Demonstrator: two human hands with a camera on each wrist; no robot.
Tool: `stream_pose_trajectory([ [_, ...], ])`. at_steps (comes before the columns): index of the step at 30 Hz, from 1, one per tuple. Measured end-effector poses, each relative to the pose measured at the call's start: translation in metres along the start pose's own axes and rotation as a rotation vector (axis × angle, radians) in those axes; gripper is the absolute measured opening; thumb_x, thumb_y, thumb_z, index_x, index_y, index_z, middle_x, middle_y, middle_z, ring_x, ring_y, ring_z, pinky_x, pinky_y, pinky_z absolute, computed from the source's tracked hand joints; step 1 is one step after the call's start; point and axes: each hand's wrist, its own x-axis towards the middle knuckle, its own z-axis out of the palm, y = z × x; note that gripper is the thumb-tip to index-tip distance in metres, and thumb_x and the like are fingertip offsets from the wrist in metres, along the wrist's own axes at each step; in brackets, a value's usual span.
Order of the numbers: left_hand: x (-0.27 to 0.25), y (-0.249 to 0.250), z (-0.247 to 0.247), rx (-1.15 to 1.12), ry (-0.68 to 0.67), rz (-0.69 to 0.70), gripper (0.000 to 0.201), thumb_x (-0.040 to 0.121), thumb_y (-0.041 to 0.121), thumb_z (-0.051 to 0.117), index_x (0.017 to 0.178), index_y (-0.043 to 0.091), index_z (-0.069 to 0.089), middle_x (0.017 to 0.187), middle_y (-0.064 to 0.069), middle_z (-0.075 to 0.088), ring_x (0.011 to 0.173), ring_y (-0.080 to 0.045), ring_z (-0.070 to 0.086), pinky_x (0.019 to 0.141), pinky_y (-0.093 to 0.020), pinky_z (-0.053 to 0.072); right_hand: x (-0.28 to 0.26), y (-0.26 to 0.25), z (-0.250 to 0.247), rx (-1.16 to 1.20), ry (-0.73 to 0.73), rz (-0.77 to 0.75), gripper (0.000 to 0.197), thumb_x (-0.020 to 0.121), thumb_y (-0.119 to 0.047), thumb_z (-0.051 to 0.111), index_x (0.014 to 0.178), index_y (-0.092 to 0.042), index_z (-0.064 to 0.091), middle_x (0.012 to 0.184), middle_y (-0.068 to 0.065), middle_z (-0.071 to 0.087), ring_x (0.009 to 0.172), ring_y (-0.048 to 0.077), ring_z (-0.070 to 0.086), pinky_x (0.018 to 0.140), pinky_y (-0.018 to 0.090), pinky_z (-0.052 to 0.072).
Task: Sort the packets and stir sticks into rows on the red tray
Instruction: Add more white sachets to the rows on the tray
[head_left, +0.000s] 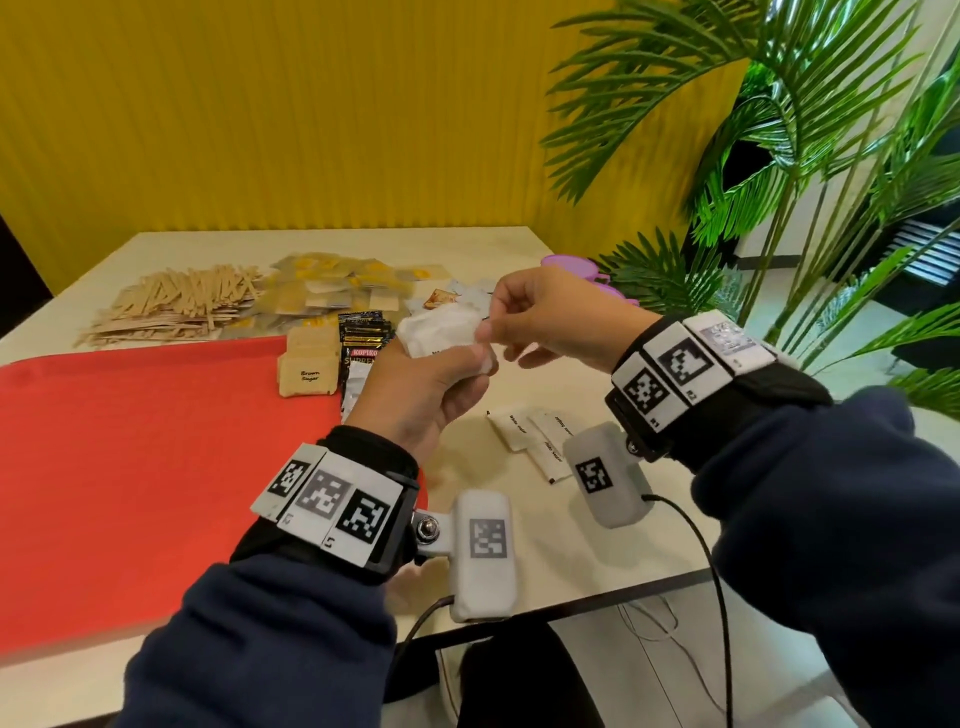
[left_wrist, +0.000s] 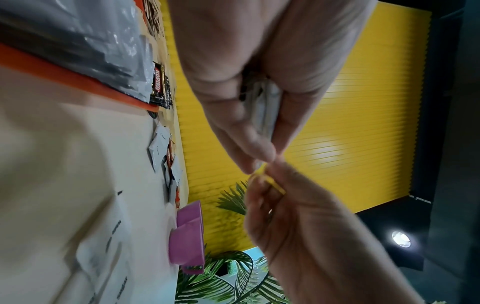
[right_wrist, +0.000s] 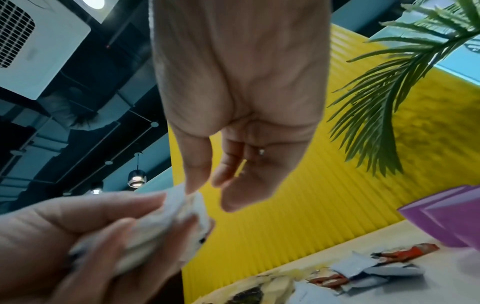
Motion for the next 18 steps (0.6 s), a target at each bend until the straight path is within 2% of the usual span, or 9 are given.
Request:
stream_pose_trajectory([
  [2, 0.001, 0.001, -0.001, -0.016, 0.037, 0.015, 0.041, 0.084, -0.003, 0.060, 0.124, 0.003, 0.054, 0.087, -0.012, 0.064, 0.064, -0.011, 0.066, 0.049, -0.015, 0.051, 0.004, 0.012, -0.004, -0.224, 0.007, 0.143, 0.022, 0.088, -0.031, 0.062, 0.076, -0.016, 0.052, 0.072, 0.001, 0.059, 0.066, 0.011, 0.059, 0.060, 0.022, 0.053],
  [4, 0.001, 0.002, -0.001, -0.039, 0.059, 0.035, 0.043, 0.083, -0.005, 0.060, 0.125, -0.001, 0.051, 0.087, -0.014, 0.064, 0.064, -0.012, 0.066, 0.049, -0.013, 0.051, 0.004, 0.028, -0.006, -0.513, -0.087, 0.333, 0.031, 0.089, -0.041, 0.057, 0.086, -0.010, 0.055, 0.081, 0.004, 0.061, 0.074, 0.017, 0.060, 0.071, 0.028, 0.054],
  [6, 0.001, 0.003, 0.000, -0.061, 0.066, 0.044, 0.045, 0.083, -0.008, 0.059, 0.126, -0.002, 0.051, 0.091, -0.018, 0.063, 0.071, -0.017, 0.065, 0.052, -0.013, 0.052, 0.001, 0.042, -0.004, -0.728, -0.206, 0.454, 0.038, 0.088, -0.044, 0.057, 0.084, -0.006, 0.052, 0.081, 0.003, 0.056, 0.075, 0.018, 0.055, 0.074, 0.029, 0.048],
  [9, 0.001, 0.002, 0.001, -0.064, 0.046, 0.036, 0.047, 0.082, -0.010, 0.058, 0.128, -0.001, 0.050, 0.092, -0.017, 0.063, 0.073, -0.018, 0.064, 0.056, -0.013, 0.053, -0.004, 0.055, -0.002, -0.841, -0.268, 0.523, 0.035, 0.088, -0.041, 0.059, 0.077, -0.010, 0.048, 0.074, -0.001, 0.049, 0.076, 0.018, 0.050, 0.076, 0.029, 0.040],
  [12, 0.001, 0.001, 0.001, -0.068, 0.028, 0.024, 0.046, 0.083, -0.010, 0.057, 0.128, 0.000, 0.050, 0.092, -0.014, 0.063, 0.075, -0.019, 0.063, 0.058, -0.013, 0.053, -0.003, 0.061, 0.001, -0.954, -0.251, 0.513, 0.039, 0.081, -0.043, 0.064, 0.059, -0.017, 0.045, 0.064, -0.003, 0.051, 0.070, 0.019, 0.053, 0.080, 0.030, 0.047],
  [14, 0.001, 0.001, 0.001, -0.078, 0.021, 0.026, 0.045, 0.084, -0.010, 0.056, 0.127, 0.000, 0.050, 0.090, -0.014, 0.063, 0.075, -0.020, 0.062, 0.058, -0.013, 0.052, -0.002, 0.065, 0.003, -0.996, -0.263, 0.503, 0.040, 0.079, -0.043, 0.066, 0.058, -0.018, 0.044, 0.062, -0.003, 0.051, 0.067, 0.018, 0.053, 0.079, 0.030, 0.047],
  [16, 0.002, 0.003, 0.001, -0.083, 0.012, 0.025, 0.044, 0.084, -0.010, 0.056, 0.127, 0.000, 0.050, 0.086, -0.012, 0.063, 0.076, -0.021, 0.061, 0.057, -0.013, 0.052, 0.000, 0.067, 0.003, -0.986, -0.278, 0.496, 0.037, 0.079, -0.042, 0.068, 0.064, -0.014, 0.048, 0.062, -0.003, 0.050, 0.062, 0.016, 0.049, 0.078, 0.031, 0.044],
  [17, 0.002, 0.003, 0.000, -0.081, 0.008, 0.023, 0.044, 0.084, -0.010, 0.056, 0.127, 0.001, 0.050, 0.086, -0.012, 0.063, 0.077, -0.021, 0.061, 0.057, -0.012, 0.052, 0.001, 0.067, 0.003, -0.948, -0.280, 0.501, 0.033, 0.079, -0.040, 0.069, 0.077, -0.011, 0.054, 0.064, -0.003, 0.049, 0.062, 0.016, 0.048, 0.077, 0.032, 0.044],
  [18, 0.001, 0.003, 0.000, -0.080, 0.006, 0.019, 0.044, 0.084, -0.009, 0.056, 0.127, 0.002, 0.050, 0.088, -0.012, 0.063, 0.077, -0.021, 0.062, 0.057, -0.012, 0.052, 0.000, 0.067, 0.002, -0.892, -0.281, 0.508, 0.035, 0.079, -0.037, 0.070, 0.096, -0.011, 0.055, 0.065, -0.003, 0.047, 0.062, 0.015, 0.047, 0.075, 0.031, 0.043],
])
